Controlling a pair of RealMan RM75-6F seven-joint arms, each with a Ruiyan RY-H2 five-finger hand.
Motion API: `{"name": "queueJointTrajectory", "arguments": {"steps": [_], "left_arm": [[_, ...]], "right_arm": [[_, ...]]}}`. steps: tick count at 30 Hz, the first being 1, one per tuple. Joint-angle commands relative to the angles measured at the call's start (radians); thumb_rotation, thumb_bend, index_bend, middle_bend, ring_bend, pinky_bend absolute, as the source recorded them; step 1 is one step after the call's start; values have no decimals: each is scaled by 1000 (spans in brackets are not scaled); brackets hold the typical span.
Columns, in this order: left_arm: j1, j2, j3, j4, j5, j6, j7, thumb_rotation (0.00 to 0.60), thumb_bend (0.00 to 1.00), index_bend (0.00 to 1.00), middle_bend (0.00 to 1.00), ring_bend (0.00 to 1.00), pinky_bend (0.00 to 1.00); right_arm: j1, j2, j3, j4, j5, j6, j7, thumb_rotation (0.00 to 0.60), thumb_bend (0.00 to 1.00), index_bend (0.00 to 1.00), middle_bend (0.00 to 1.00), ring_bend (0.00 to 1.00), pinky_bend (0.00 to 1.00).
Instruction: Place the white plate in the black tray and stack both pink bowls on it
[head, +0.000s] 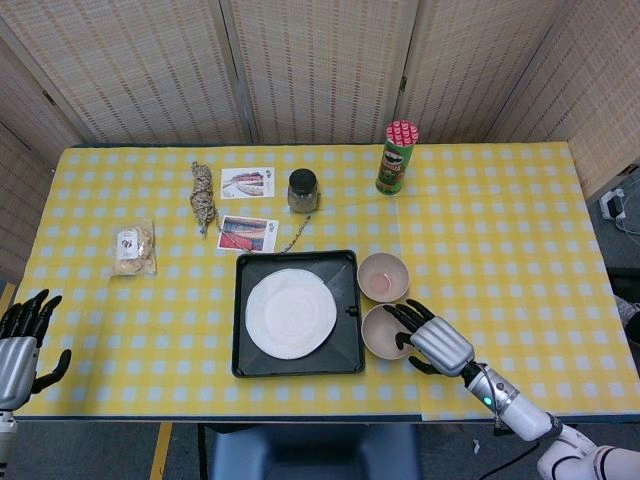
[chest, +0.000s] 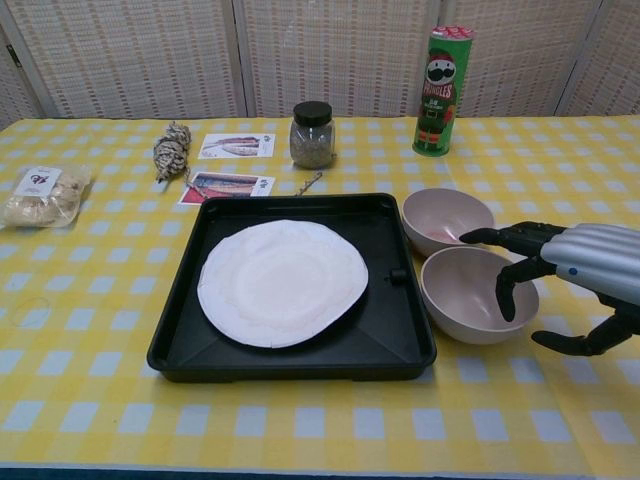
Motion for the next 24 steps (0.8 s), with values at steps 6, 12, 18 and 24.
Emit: {"name": "queueJointTrajectory", "arguments": {"steps": [6,12,18,24], "left_arm": [[5,1,0,-5,-6,3,4,600,464,0,0,0,0],[2,1,0,-7,-9,-4,9,600,464,0,0,0,0],[3,2,-4,-7,-17,-3,6,600,465,0,0,0,0],[3,2,-3,-6,-10,-1,3,600,464,0,0,0,0]], "right_arm": [[3,-31,1,45,-12,21,49,600,439,573,0,0,0],[8,-44,10,70,-17,42,71,600,465,639,0,0,0],[7,-41,15,71,-22,66,75,600,472,651,4,0,0],[8,-23,30,42,-37,111,49,600,471,651,6,0,0]]}}
